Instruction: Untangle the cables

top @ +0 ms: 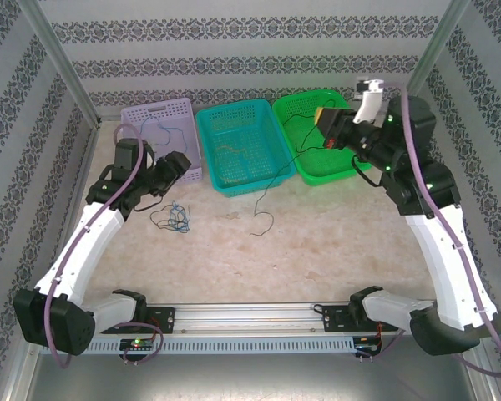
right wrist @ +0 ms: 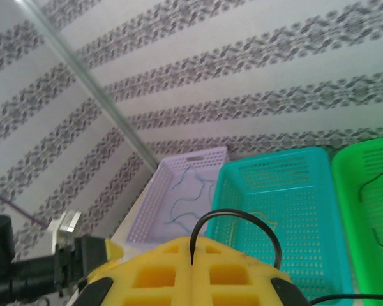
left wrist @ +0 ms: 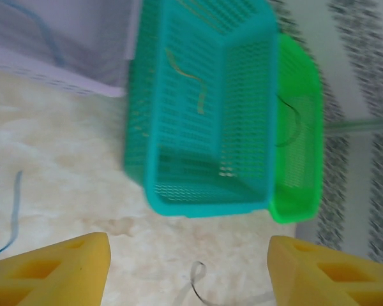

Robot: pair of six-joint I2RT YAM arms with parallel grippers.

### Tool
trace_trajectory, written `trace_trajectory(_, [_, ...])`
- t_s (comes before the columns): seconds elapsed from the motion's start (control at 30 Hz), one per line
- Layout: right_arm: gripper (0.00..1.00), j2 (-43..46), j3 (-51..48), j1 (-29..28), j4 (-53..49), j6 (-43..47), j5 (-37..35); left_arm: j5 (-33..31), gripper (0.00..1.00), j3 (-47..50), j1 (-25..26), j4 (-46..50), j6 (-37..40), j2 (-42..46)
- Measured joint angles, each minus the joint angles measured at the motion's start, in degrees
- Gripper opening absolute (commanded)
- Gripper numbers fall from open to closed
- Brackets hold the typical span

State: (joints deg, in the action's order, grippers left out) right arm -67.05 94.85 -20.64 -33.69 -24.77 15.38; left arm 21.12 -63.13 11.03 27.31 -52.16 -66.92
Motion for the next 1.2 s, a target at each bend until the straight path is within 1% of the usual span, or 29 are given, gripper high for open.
trace_trajectory(0.1, [0.00,-0.81,0.00,-1.73,0.46,1.40,-0.11,2.25,0.56,-0.26,3.32,-3.74,0.85,-0.66])
trace_trajectory(0.2, [0.00,-1.46,0.13,-1.75,0.98,2.75,-1.01,2.86,0.53,-0.92,6.86,-6.10,1.40,-2.14])
trace_trajectory(0.4, [0.00,-3.10,2.91,-1.68,2.05,6.03,-6.43,2.16,0.52,-1.03,12.41,-8.37,1.42,-4.85])
trace_trajectory(0.5, [0.00,-4.17,5.29,-0.33,3.85,7.67,-9.03,1.22,0.52,-1.03,14.78,-8.63,1.42,-5.29])
trace_trajectory(0.67, [0.00,-7.91,9.84,3.96,7.89,11.54,-11.67,0.04,0.52,-1.01,18.21,-8.70,1.42,-5.42])
trace_trajectory(0.83, [0.00,-12.13,12.83,7.50,12.96,15.19,-11.28,-1.09,0.52,0.46,19.58,-8.72,1.40,-5.01])
trace_trajectory(1.0, [0.00,-17.75,18.82,8.94,16.83,18.47,-10.56,-2.71,0.52,2.51,19.74,-8.46,1.42,-2.62])
trace_trajectory(1.2, [0.00,-25.29,26.03,10.93,19.52,20.31,-10.16,-4.07,0.53,3.34,19.74,-8.17,1.42,-0.22])
